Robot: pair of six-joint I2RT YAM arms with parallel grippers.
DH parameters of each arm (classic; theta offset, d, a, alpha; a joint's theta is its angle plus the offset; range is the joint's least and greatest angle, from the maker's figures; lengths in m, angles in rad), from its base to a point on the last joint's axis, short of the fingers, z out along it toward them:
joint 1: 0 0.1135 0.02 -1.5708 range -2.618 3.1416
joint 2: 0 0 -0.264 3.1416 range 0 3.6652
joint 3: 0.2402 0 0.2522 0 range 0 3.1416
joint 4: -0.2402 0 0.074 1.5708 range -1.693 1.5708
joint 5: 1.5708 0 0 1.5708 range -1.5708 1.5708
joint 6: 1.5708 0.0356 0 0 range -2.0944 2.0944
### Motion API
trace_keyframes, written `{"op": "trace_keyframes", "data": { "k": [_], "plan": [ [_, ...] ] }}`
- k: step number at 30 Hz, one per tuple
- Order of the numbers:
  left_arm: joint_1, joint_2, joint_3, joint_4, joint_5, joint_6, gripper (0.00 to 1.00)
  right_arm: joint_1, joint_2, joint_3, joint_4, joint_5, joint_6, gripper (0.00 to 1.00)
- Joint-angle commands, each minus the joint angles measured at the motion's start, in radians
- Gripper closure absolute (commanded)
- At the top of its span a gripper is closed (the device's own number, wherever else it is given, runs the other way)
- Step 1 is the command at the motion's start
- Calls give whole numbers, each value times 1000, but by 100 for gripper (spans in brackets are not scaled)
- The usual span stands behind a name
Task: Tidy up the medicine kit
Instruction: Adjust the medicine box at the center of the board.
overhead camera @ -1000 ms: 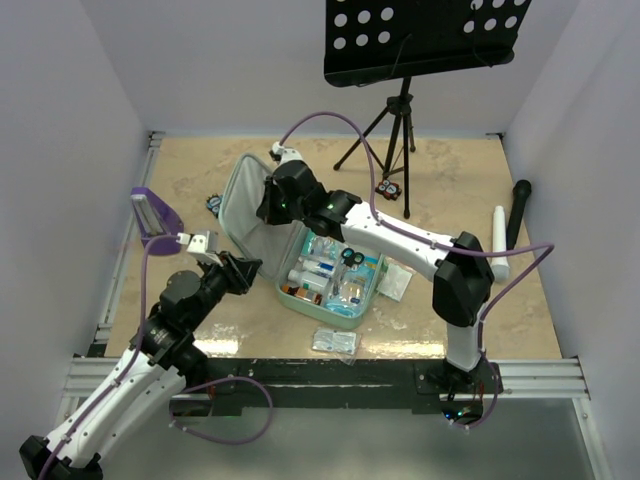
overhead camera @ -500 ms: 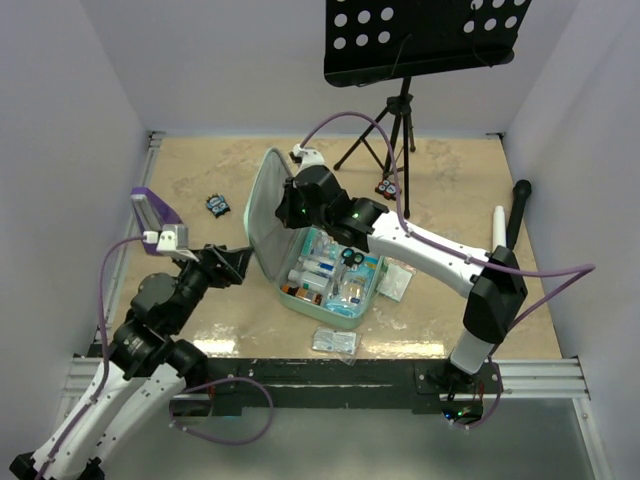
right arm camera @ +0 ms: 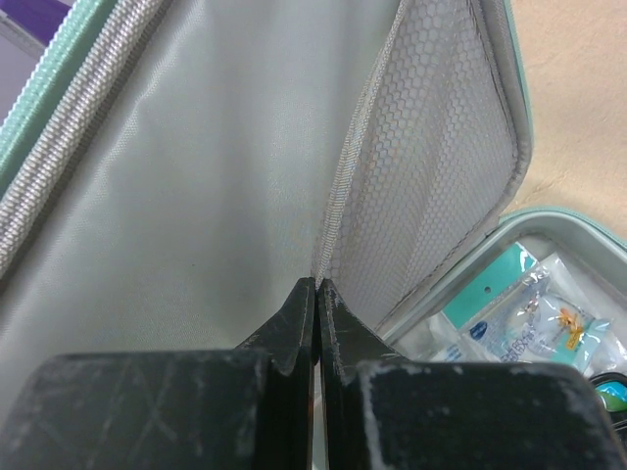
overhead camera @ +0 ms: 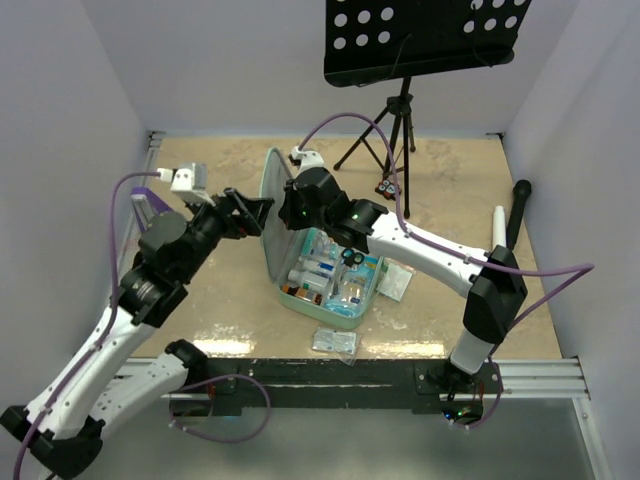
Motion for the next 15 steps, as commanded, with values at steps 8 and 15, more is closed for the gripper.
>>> {"op": "trace_keyframes", "data": {
  "k": [8,15],
  "plan": [
    [93,267,194,-85,75,34,34,-6,-54,-6,29,33,-42,100],
    [166,331,236,-104,144,89,45,-6,-65,-22,35,33,-45,100]
  ]
}}
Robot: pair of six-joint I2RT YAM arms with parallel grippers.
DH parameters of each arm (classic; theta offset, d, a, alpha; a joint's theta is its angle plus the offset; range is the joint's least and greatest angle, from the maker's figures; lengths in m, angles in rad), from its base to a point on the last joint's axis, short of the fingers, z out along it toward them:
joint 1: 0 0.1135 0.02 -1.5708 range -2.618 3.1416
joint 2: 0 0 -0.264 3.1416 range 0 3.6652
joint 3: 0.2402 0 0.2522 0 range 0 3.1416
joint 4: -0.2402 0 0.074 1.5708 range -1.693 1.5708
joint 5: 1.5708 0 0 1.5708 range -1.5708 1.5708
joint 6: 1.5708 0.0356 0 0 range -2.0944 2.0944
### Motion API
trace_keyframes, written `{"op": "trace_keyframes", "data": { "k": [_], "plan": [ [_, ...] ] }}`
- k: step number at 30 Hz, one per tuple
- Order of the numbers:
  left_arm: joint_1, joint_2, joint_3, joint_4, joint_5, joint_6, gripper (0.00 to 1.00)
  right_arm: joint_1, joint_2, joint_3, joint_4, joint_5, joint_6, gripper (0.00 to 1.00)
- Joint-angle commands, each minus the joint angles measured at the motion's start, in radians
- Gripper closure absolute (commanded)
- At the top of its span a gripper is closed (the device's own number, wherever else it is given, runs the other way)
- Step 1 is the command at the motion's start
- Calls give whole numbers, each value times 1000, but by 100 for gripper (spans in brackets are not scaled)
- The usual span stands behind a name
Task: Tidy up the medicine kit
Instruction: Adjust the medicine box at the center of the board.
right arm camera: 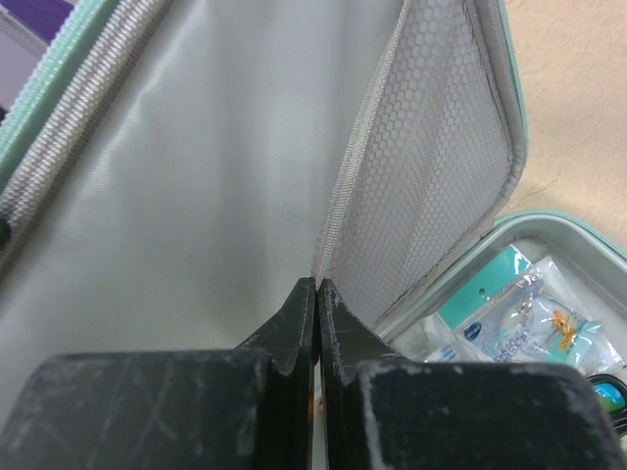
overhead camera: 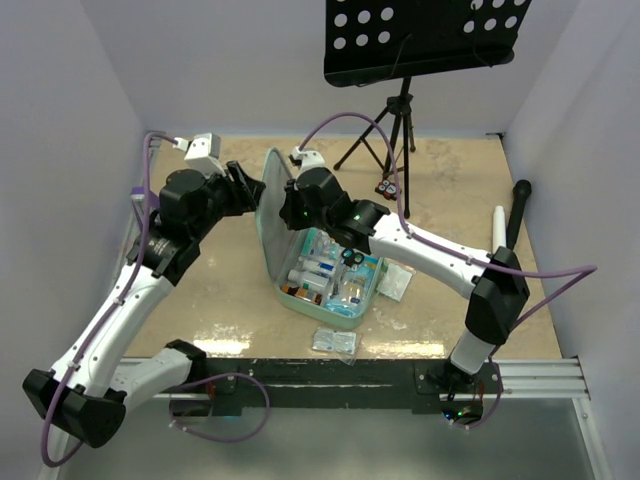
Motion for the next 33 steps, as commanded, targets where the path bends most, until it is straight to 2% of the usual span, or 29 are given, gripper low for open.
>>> {"op": "trace_keyframes", "data": {
  "k": [1,3,11,14,17,20,21,24,26,29,33],
  "plan": [
    [29,46,74,-7,90,65,48,-6,-55,-14,28,34,-23,100],
    [36,64,82,-7,117,74,54,-6,-55,-13,26,34,-26,100],
    [45,95,82,13,182,91,58,-6,-57,-13,22,36,-29,100],
    [49,109,82,1,185,96,84,-6,-61,-14,20,39,-29,100],
    [49,107,77,-4,188,100,99,-6,-69,-19,19,43,-32,100],
    [51,101,76,-18,179,111,100,-6,-80,-16,14,46,-38,100],
    [51,96,73,-21,174,112,100,-6,-83,-17,11,48,-40,98],
    [51,69,60,-33,125,114,100,-6,-106,-17,5,66,-49,72],
    [51,41,45,-39,89,114,100,-6,-130,-22,2,86,-51,61],
    [51,0,27,-56,20,108,100,-6,-162,-31,-6,118,-52,55],
    [51,-57,5,-73,-43,93,100,-6,-204,-57,-20,158,-51,52]
  ]
}}
